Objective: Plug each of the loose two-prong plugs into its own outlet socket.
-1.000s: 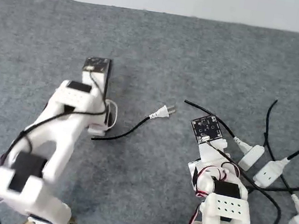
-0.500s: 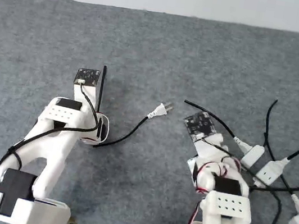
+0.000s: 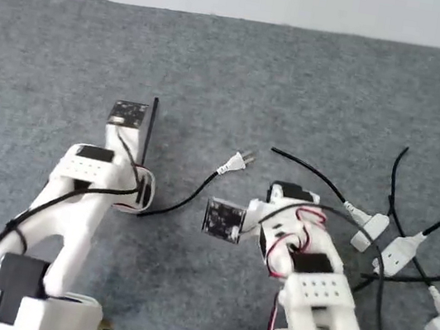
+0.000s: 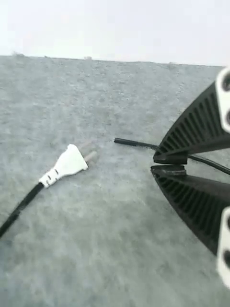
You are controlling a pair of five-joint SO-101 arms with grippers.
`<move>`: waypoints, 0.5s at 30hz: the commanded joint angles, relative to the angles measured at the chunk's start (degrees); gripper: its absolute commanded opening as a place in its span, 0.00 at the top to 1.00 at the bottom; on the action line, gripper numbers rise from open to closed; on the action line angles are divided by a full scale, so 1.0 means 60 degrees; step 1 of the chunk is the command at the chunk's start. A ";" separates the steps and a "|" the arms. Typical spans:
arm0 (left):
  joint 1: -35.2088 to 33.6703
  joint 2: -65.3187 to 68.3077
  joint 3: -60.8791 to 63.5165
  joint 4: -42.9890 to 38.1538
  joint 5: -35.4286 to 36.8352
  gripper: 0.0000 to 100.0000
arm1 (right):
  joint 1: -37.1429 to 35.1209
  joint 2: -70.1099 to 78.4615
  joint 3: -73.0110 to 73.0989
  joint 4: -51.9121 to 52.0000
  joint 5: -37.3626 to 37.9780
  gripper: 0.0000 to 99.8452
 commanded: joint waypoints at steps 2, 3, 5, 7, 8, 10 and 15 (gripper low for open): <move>-0.0484 -0.1495 0.0886 -0.1231 -0.0073 0.99 | 0.0037 0.3304 -0.2256 -0.0549 -0.0381 0.99; -0.0381 -0.1861 0.1179 -0.1348 -0.0176 0.99 | -0.0051 0.4007 -0.2681 -0.0549 -0.0630 0.99; -0.0293 -0.2462 0.1678 -0.1656 -0.0557 0.99 | -0.0183 0.5092 -0.3429 -0.0549 -0.0835 0.99; -0.0278 -0.2857 0.1912 -0.1744 -0.0645 0.99 | -0.0462 0.5883 -0.3985 -0.0549 -0.0835 0.99; -0.0278 -0.2930 0.1941 -0.1729 -0.0645 0.99 | -0.0608 0.6132 -0.4190 -0.0549 -0.0835 0.99; -0.0322 -0.2857 0.1912 -0.1714 -0.0630 0.99 | -0.0960 0.6396 -0.4410 -0.0520 -0.0835 0.99; -0.0440 -0.2037 0.1414 -0.1685 -0.0190 0.99 | -0.1853 0.6015 -0.4835 0.0901 -0.0542 0.99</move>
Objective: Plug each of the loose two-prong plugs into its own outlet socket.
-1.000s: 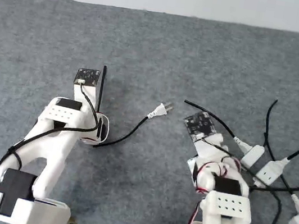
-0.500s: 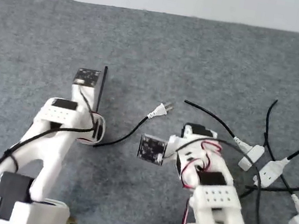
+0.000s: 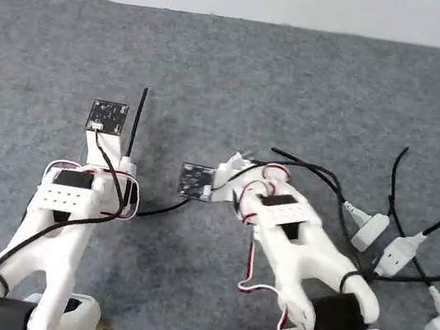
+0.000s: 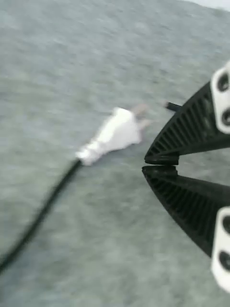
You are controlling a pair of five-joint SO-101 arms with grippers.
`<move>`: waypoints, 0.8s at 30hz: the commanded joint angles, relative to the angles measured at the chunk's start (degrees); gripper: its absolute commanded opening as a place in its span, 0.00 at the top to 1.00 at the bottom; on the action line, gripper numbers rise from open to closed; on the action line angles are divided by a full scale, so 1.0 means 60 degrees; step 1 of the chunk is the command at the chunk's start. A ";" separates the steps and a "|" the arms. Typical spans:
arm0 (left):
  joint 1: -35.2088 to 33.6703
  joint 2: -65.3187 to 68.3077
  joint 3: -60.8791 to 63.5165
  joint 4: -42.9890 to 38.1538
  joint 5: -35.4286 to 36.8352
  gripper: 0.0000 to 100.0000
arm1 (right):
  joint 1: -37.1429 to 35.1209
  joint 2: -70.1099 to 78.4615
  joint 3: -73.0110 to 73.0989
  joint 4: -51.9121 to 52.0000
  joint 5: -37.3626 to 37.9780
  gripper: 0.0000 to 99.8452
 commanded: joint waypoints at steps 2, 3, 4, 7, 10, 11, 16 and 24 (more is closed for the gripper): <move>-0.0337 0.0571 -0.0857 -0.0190 0.0308 0.99 | -0.0799 -0.0593 -0.1084 0.1736 0.0190 0.96; -0.0440 0.0718 -0.0989 -0.0073 0.0308 0.99 | -0.0901 -0.0667 -0.1260 0.2015 0.0293 0.93; -0.0527 0.0821 -0.1121 0.0029 0.0308 0.99 | -0.0989 -0.0696 -0.1421 0.2190 0.0381 0.91; -0.0864 0.0923 -0.1267 0.0088 0.0264 0.99 | -0.1106 -0.0505 -0.1978 0.2322 0.0440 0.86; -0.1143 0.0923 -0.1326 0.0073 0.0234 0.99 | -0.1106 0.0081 -0.2667 0.2337 0.0498 0.86; -0.1158 0.0923 -0.1326 0.0073 0.0234 0.99 | -0.1106 0.0359 -0.2886 0.2337 0.0498 0.86; -0.1158 0.0923 -0.1326 0.0073 0.0220 0.99 | -0.1018 0.2205 -0.4117 0.2337 0.0498 0.86; -0.1143 0.0923 -0.1326 0.0073 0.0220 0.99 | -0.0711 0.2718 -0.5905 0.4549 0.0513 0.86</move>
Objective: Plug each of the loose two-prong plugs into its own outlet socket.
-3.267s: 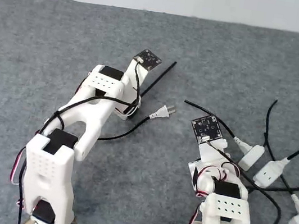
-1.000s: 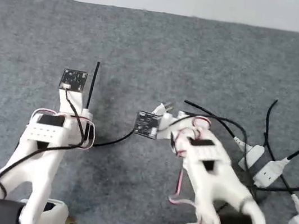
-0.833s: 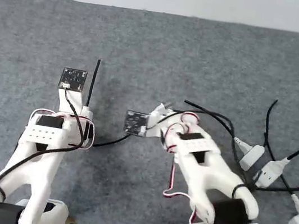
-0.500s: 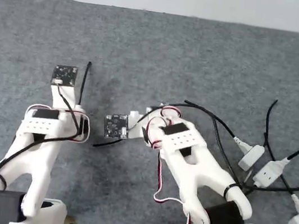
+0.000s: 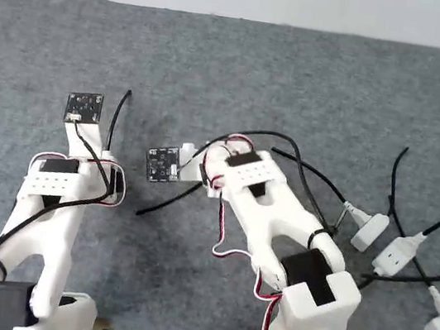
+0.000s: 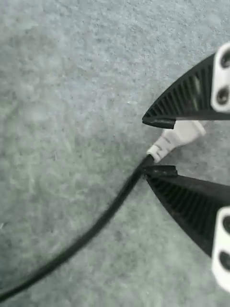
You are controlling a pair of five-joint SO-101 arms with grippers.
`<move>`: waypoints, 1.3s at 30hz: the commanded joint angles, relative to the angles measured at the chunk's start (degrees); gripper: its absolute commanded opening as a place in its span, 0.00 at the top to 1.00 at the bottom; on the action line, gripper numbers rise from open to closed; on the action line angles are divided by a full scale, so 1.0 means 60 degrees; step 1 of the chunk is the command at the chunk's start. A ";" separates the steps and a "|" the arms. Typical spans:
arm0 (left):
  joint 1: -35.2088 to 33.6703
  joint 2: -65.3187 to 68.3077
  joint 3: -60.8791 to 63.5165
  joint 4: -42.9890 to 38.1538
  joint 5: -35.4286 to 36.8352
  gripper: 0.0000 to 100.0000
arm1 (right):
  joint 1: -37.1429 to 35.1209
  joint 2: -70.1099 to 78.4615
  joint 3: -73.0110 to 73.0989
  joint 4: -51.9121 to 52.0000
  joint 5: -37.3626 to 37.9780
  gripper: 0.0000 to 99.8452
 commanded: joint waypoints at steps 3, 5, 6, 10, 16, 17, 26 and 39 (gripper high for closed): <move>-0.0073 0.0015 -0.0505 0.0073 0.0015 0.99 | 0.0476 -0.0037 -0.1451 0.1077 0.0601 0.86; -0.0073 0.0015 -0.0505 0.0073 0.0015 0.99 | 0.0652 0.0271 -0.1685 0.1077 0.0630 0.86; -0.0073 0.0015 -0.0505 0.0073 0.0015 0.99 | 0.0681 0.0462 -0.1788 0.1077 0.0630 0.86; -0.0059 0.0015 -0.0505 0.0088 -0.0029 0.99 | 0.0799 0.1267 -0.2198 0.1077 0.0659 0.86; -0.0059 0.0015 -0.0505 0.0088 -0.0308 0.99 | 0.0842 0.1941 -0.3018 0.1106 0.0659 0.86; -0.0059 0.0015 -0.0505 0.0088 -0.0308 0.99 | 0.0813 0.1971 -0.3121 0.1223 0.0659 0.86; -0.0059 0.0015 -0.0505 0.0088 -0.0308 0.99 | 0.0652 0.2454 -0.3678 0.2278 0.1158 0.86; 0.0410 0.0015 -0.0418 0.0132 -0.0322 0.99 | 0.0813 0.3729 -0.4718 0.2396 0.1158 0.99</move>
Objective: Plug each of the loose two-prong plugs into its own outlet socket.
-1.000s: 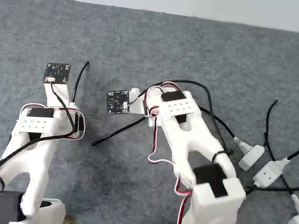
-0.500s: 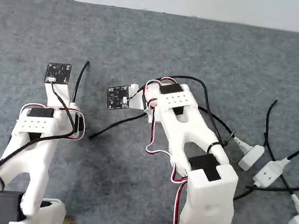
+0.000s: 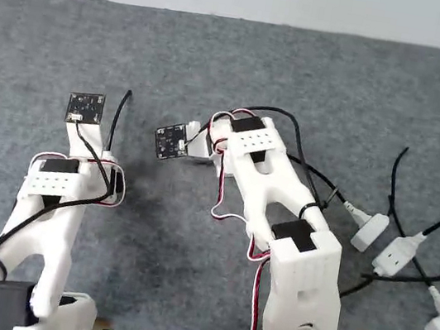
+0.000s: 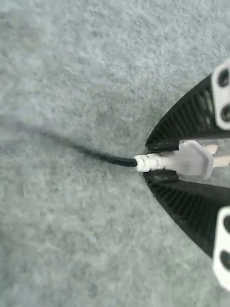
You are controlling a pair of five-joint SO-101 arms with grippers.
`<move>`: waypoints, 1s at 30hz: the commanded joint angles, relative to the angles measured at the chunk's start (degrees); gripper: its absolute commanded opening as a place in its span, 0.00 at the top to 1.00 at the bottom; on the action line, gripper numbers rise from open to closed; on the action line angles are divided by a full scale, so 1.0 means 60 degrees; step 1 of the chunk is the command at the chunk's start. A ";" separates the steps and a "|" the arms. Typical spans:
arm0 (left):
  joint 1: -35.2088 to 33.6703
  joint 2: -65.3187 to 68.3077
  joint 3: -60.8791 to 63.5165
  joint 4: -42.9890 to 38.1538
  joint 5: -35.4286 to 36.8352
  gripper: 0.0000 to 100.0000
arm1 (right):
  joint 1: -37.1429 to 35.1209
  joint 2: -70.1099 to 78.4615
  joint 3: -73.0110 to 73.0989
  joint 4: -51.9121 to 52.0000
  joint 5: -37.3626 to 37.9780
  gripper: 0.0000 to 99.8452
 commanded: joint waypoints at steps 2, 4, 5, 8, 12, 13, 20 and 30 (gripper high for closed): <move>0.0850 0.0015 -0.0462 0.0527 -0.0132 0.99 | 0.0256 0.0066 -0.0176 0.0462 0.0059 0.99; 0.1260 0.0000 -0.0462 0.0777 -0.0059 0.99 | 0.0432 -0.0198 -0.0176 0.1106 0.0059 0.99; 0.1509 0.0000 -0.0462 0.0850 0.0000 0.99 | 0.0549 -0.0388 -0.0161 0.1502 0.0059 0.99; 0.2681 0.0059 -0.0374 0.0835 0.1187 0.99 | 0.0989 -0.1077 -0.0147 0.2806 -0.0029 0.99; 0.4586 0.0073 -0.0344 0.0542 0.2564 0.99 | 0.1795 -0.2190 -0.0088 0.3641 -0.1480 0.99; 0.4894 0.0073 -0.0330 0.0469 0.2579 0.99 | 0.2000 -0.2469 0.0088 0.3656 -0.1861 0.99; 0.5348 0.0088 -0.0330 0.0410 0.2593 0.99 | 0.2689 -0.4799 0.3018 0.2440 -0.5802 0.99; 0.5333 0.0103 -0.0300 0.0850 0.2593 0.74 | 0.1429 -0.7832 0.8337 -0.1590 -0.8234 0.99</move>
